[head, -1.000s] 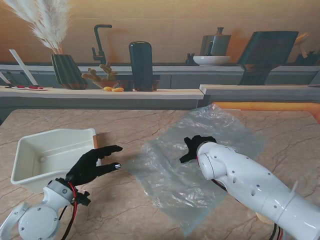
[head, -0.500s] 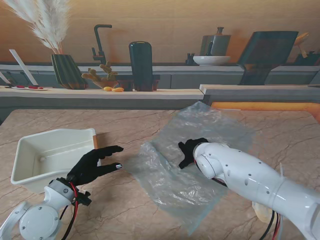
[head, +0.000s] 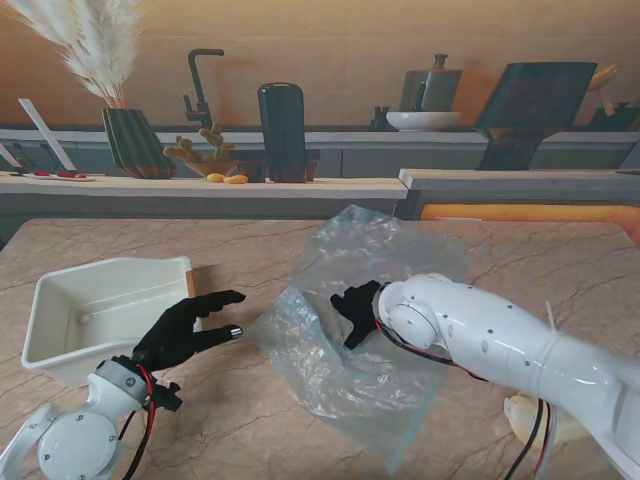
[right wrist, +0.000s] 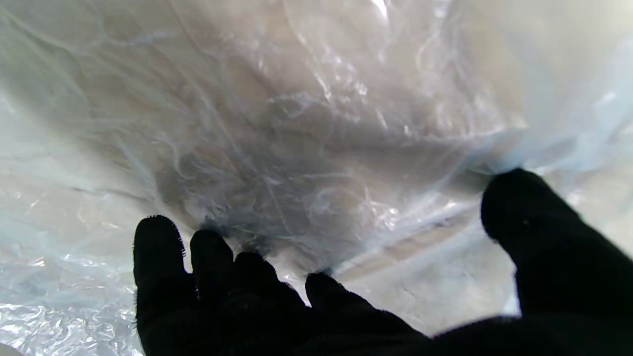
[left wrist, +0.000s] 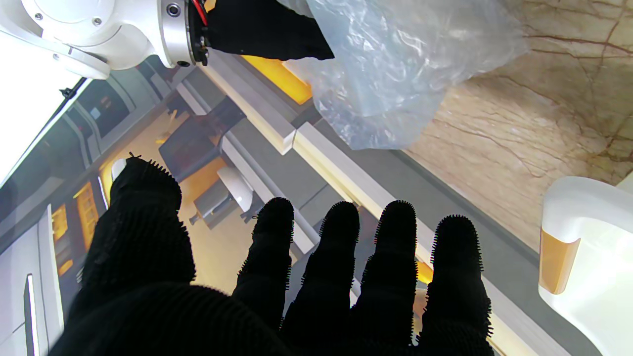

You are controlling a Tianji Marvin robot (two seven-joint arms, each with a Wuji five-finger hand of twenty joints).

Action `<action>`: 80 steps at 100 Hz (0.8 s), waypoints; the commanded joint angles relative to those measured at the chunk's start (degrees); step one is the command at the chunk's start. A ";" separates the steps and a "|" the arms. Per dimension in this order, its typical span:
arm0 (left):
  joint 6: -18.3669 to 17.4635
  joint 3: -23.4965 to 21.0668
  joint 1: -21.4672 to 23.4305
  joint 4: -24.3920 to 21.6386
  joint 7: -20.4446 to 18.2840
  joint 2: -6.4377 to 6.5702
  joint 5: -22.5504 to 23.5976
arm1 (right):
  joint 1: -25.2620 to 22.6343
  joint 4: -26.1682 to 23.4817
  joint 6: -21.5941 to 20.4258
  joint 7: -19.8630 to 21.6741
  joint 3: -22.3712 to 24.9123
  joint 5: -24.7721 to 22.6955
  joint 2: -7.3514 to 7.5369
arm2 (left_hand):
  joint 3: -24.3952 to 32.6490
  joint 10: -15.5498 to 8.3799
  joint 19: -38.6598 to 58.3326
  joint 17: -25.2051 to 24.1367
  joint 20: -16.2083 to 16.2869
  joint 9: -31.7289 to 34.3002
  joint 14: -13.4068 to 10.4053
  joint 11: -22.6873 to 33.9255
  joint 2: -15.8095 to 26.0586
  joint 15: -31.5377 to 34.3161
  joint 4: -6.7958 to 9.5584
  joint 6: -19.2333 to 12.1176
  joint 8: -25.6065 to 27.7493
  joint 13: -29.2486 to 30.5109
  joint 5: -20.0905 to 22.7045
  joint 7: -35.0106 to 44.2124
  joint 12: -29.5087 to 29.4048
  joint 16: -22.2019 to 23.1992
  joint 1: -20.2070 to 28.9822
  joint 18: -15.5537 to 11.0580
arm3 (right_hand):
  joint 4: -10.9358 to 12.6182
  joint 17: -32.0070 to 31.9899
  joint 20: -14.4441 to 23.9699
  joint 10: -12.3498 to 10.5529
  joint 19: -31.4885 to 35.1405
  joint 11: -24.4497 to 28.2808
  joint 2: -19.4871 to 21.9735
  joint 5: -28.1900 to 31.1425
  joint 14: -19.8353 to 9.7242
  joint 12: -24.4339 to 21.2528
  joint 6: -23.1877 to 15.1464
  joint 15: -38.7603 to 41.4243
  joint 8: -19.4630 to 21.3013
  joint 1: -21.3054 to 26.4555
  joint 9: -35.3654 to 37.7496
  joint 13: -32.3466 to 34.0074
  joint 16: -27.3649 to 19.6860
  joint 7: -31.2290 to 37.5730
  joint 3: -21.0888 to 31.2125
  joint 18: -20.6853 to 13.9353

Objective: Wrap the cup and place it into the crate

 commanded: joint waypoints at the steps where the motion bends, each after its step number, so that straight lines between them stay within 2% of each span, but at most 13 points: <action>1: 0.20 0.04 0.55 -0.36 -0.24 -0.18 -0.05 | -3.00 -1.10 -2.07 0.71 -1.42 -0.47 0.28 | -1.15 0.06 0.76 -0.38 0.15 0.49 0.26 -0.28 2.19 0.53 0.88 -1.92 0.84 0.17 1.20 -0.47 0.68 0.37 1.03 0.68 | -0.11 -0.41 0.23 -7.97 -1.42 2.39 -6.59 2.99 -6.53 0.95 -21.52 0.54 3.49 -0.48 -0.10 -0.05 -0.02 6.07 -3.40 0.32; 23: 0.09 0.00 0.52 -0.27 -0.13 -0.20 0.04 | -5.10 -3.53 -9.41 -0.88 1.87 -5.16 2.65 | -1.16 -0.01 0.75 -0.40 0.15 0.51 0.21 -0.27 2.22 0.52 0.87 -2.00 0.85 0.14 1.20 -0.47 0.69 0.38 1.01 0.72 | -0.25 -0.15 0.60 -8.68 -1.40 3.13 -6.72 2.78 -6.99 1.25 -22.29 0.25 4.03 -1.31 -0.01 0.41 -0.03 7.63 -2.94 -0.22; 35: 0.10 0.04 0.46 -0.23 -0.19 -0.19 0.03 | -5.61 -2.73 -10.91 -2.77 3.24 -7.34 2.82 | -1.15 0.02 0.72 -0.44 0.15 0.44 0.36 -0.31 2.15 0.51 0.88 -1.89 0.86 0.12 1.23 -0.45 0.68 0.37 1.05 0.71 | -0.28 -0.19 0.83 -9.73 -1.45 3.73 -6.68 2.45 -7.74 1.50 -22.77 0.07 4.13 -1.69 -0.01 0.54 -0.01 8.50 -2.62 -0.87; 45: 0.05 0.03 0.41 -0.17 -0.39 -0.15 -0.04 | -4.29 0.49 -12.65 -5.63 2.31 -7.48 2.04 | -1.13 -0.03 0.72 -0.44 0.15 0.47 0.23 -0.29 2.26 0.53 0.88 -1.92 0.85 0.17 1.18 -0.48 0.69 0.38 1.03 0.59 | -0.31 -0.53 0.99 -10.79 -1.62 4.06 -6.98 2.28 -8.58 1.63 -23.66 -0.17 4.24 -1.85 -0.06 0.41 0.01 9.21 -2.46 -1.49; 60: 0.13 0.03 0.40 -0.12 -0.21 -0.19 0.00 | -0.18 6.14 -16.77 -9.65 -2.57 -6.60 0.39 | -1.15 -0.04 0.75 -0.38 0.16 0.50 0.32 -0.27 2.20 0.53 0.88 -1.92 0.86 0.17 1.22 -0.46 0.69 0.38 1.01 0.68 | -0.34 -0.65 1.23 -12.46 -1.76 3.97 -7.04 1.92 -9.89 1.55 -24.82 -0.56 4.32 -2.58 -0.19 0.07 -0.02 9.94 -2.18 -2.46; 80: 0.25 0.06 0.38 -0.17 -0.20 -0.19 -0.02 | 3.88 14.66 -21.36 -15.39 -8.38 -5.72 -2.83 | -1.14 0.00 0.76 -0.38 0.17 0.57 0.28 -0.24 2.15 0.56 0.88 -1.98 0.87 0.21 1.22 -0.43 0.71 0.40 1.04 0.72 | -0.40 -0.40 1.63 -14.27 -1.74 3.86 -6.77 1.76 -11.12 1.47 -26.26 -0.81 4.50 -3.35 0.03 0.07 -0.03 10.86 -1.77 -3.30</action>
